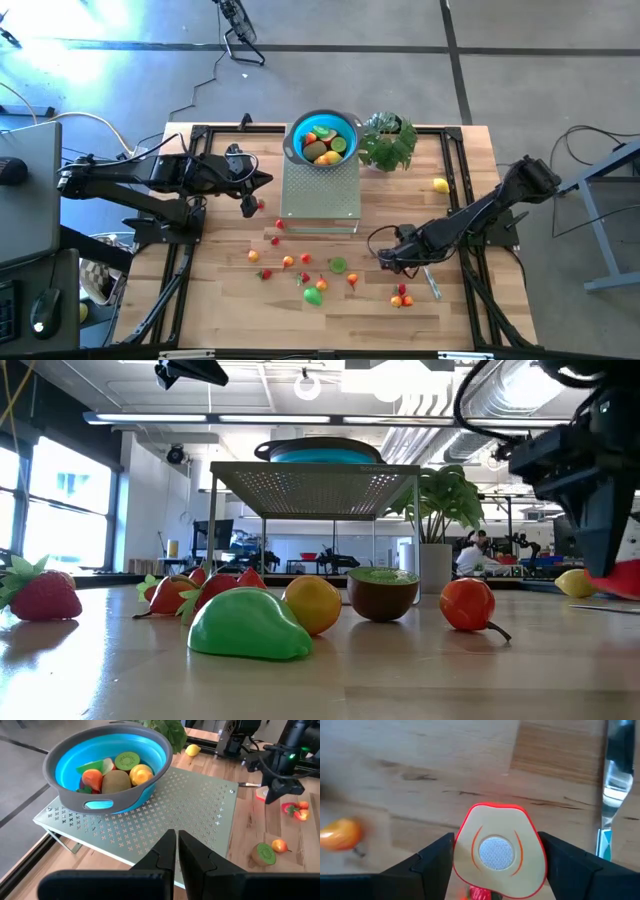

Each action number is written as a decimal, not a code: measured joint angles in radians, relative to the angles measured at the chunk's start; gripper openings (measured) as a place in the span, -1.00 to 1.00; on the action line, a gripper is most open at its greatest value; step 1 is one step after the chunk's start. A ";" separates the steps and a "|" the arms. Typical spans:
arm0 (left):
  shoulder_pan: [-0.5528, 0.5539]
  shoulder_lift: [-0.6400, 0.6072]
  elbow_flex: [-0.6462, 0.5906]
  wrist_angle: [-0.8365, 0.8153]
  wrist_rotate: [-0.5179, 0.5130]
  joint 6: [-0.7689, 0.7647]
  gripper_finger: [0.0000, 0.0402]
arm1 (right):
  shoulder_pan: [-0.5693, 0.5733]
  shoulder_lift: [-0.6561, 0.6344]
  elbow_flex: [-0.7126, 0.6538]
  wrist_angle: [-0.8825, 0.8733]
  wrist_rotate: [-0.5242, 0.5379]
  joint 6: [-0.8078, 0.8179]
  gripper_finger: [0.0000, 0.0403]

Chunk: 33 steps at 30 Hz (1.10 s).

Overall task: Pick & Place Fruit
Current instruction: Put the red apple in the blue bowl on the shelf

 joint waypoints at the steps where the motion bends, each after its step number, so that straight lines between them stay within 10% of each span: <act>1: 0.000 0.000 0.000 0.000 0.000 0.000 -0.93 | -0.001 -0.013 0.000 0.003 0.003 -0.014 0.28; 19: 0.000 0.000 0.000 0.018 -0.002 0.000 -0.93 | -0.041 -0.274 0.000 0.255 0.221 -0.203 0.25; 33: 0.000 0.000 0.000 0.126 -0.019 -0.007 -0.93 | -0.190 -0.314 0.000 0.791 0.353 -0.692 0.26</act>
